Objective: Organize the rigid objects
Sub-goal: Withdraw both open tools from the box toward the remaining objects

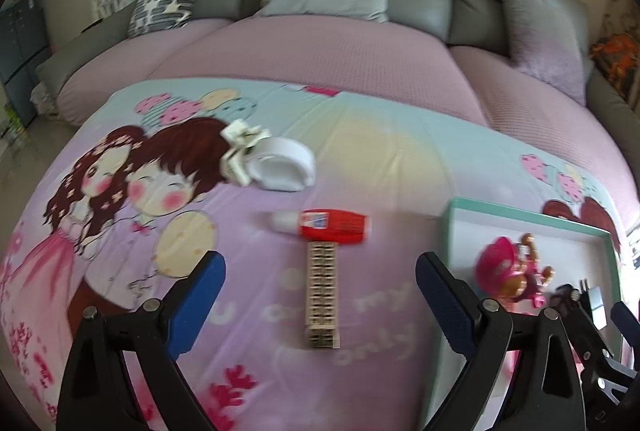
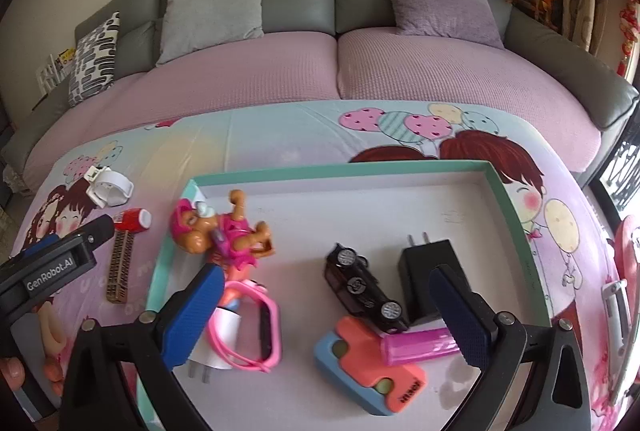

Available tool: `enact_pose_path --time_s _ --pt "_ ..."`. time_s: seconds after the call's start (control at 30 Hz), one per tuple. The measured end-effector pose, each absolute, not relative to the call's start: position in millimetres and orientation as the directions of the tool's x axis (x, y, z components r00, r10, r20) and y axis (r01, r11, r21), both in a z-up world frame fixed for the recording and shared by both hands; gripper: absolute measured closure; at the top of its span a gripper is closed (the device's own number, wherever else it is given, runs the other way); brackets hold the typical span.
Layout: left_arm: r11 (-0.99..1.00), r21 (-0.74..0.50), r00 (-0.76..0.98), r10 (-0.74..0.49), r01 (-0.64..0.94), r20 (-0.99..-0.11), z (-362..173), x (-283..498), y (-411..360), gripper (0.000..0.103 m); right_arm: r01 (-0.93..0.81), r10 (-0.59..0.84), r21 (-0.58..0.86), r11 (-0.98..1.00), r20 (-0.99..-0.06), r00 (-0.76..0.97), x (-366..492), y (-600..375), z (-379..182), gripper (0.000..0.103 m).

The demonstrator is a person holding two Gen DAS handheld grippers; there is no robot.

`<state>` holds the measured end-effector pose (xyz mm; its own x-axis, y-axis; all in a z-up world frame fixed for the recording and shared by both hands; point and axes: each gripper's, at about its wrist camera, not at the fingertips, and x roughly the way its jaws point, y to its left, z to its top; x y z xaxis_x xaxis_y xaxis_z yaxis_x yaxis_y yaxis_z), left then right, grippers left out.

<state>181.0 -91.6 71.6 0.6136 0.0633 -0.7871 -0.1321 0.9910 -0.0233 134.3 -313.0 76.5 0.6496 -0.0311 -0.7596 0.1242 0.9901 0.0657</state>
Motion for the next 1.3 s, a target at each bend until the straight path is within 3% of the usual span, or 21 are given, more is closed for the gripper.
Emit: enact_pose_path --time_s 0.47,0.87,1.3 --pt "0.960 -0.019 0.572 0.150 -0.278 -0.806 78 208 -50 0.007 0.014 0.082 0.123 0.992 -0.741 0.667 149 -267 74 0.000" --pt "0.965 -0.061 0.536 0.087 -0.253 -0.840 60 201 -19 0.007 -0.013 0.094 0.114 0.993 -0.736 0.671 151 -251 70 0.000" --pt "0.899 -0.142 0.489 0.089 -0.415 -0.868 41 184 60 0.007 -0.136 0.217 0.169 0.976 -0.708 0.673 162 -192 82 0.000"
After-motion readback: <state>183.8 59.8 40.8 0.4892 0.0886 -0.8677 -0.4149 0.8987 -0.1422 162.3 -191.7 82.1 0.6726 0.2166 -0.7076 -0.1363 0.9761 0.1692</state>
